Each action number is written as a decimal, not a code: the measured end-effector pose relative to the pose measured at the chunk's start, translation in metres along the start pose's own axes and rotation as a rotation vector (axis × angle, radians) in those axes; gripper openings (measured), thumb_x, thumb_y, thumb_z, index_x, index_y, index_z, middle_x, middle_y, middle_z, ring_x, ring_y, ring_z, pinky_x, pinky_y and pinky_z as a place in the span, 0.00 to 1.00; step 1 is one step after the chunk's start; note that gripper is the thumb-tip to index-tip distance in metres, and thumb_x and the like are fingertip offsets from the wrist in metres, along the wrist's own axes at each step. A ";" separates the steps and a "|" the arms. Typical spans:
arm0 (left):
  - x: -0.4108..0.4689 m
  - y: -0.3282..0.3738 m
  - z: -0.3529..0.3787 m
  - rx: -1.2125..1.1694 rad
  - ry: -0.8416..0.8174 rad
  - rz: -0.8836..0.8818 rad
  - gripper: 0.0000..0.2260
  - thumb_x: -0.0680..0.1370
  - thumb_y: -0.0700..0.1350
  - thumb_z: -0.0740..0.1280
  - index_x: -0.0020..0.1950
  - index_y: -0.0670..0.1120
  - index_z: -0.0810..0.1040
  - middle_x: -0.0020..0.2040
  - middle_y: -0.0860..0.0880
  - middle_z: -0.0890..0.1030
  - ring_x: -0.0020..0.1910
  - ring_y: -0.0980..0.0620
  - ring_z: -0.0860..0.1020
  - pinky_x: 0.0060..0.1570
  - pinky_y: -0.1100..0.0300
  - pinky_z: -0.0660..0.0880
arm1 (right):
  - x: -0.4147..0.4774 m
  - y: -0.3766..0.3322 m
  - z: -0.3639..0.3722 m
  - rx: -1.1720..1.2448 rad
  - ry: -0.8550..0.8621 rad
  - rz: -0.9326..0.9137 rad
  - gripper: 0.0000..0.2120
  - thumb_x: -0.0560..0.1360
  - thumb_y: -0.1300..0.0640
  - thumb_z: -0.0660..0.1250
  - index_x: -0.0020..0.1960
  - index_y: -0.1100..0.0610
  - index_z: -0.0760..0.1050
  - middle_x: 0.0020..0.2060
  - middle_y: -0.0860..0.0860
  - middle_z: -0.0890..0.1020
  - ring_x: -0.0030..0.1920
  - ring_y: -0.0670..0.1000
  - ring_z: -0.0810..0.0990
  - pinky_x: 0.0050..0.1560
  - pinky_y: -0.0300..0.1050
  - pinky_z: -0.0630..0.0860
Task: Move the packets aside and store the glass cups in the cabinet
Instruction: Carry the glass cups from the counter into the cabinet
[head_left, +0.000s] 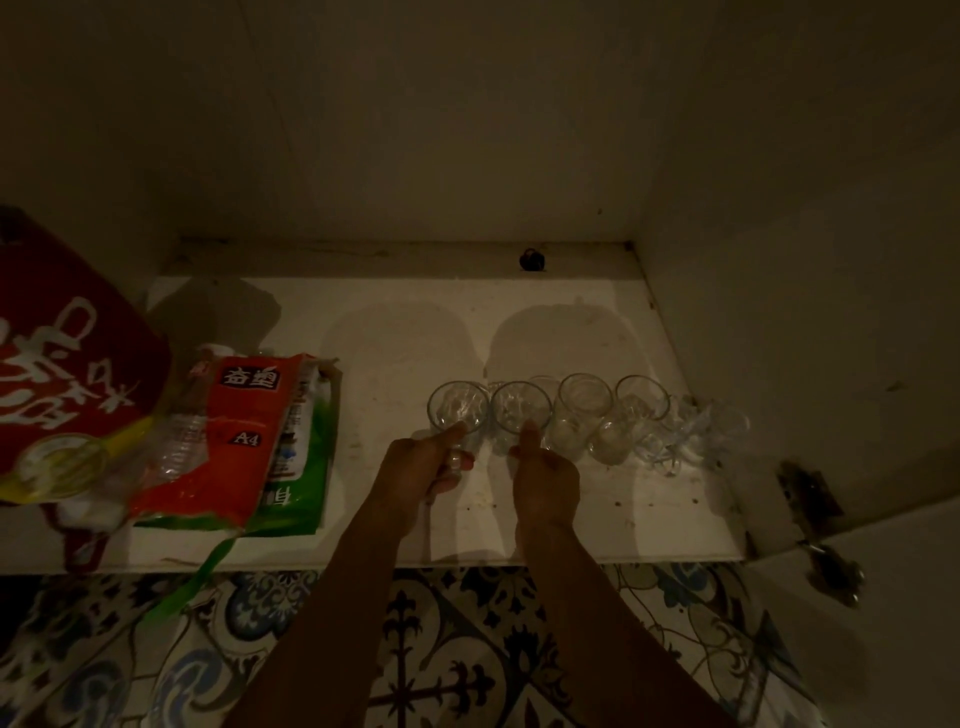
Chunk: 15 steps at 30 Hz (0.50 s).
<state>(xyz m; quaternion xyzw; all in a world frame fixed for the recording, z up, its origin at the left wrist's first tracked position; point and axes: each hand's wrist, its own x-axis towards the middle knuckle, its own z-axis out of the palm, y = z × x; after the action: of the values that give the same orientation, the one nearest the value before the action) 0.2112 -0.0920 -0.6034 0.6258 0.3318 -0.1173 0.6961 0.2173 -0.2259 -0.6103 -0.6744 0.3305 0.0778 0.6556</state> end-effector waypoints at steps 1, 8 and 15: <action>0.000 0.001 0.000 -0.016 -0.013 -0.004 0.15 0.76 0.52 0.74 0.46 0.39 0.85 0.34 0.46 0.86 0.43 0.43 0.76 0.38 0.55 0.68 | 0.000 -0.001 -0.001 -0.007 -0.006 0.003 0.22 0.81 0.38 0.62 0.48 0.55 0.84 0.38 0.45 0.78 0.42 0.47 0.76 0.53 0.46 0.71; -0.001 0.001 -0.004 -0.028 0.019 0.015 0.24 0.72 0.54 0.78 0.47 0.31 0.84 0.40 0.38 0.82 0.37 0.45 0.77 0.37 0.55 0.72 | -0.003 -0.004 -0.003 -0.013 -0.016 0.008 0.22 0.80 0.38 0.63 0.37 0.52 0.79 0.37 0.48 0.79 0.39 0.46 0.75 0.50 0.46 0.72; -0.003 0.000 -0.003 0.095 0.050 0.002 0.20 0.75 0.56 0.75 0.43 0.37 0.84 0.35 0.43 0.81 0.22 0.56 0.74 0.22 0.69 0.69 | -0.006 0.002 -0.001 -0.060 -0.016 -0.021 0.21 0.80 0.37 0.62 0.45 0.55 0.79 0.41 0.50 0.79 0.45 0.51 0.78 0.56 0.49 0.75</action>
<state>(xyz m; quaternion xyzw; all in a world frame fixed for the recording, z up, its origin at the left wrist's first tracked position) 0.2080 -0.0899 -0.6013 0.6613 0.3426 -0.1164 0.6571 0.2111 -0.2246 -0.6087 -0.6967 0.3157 0.0861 0.6384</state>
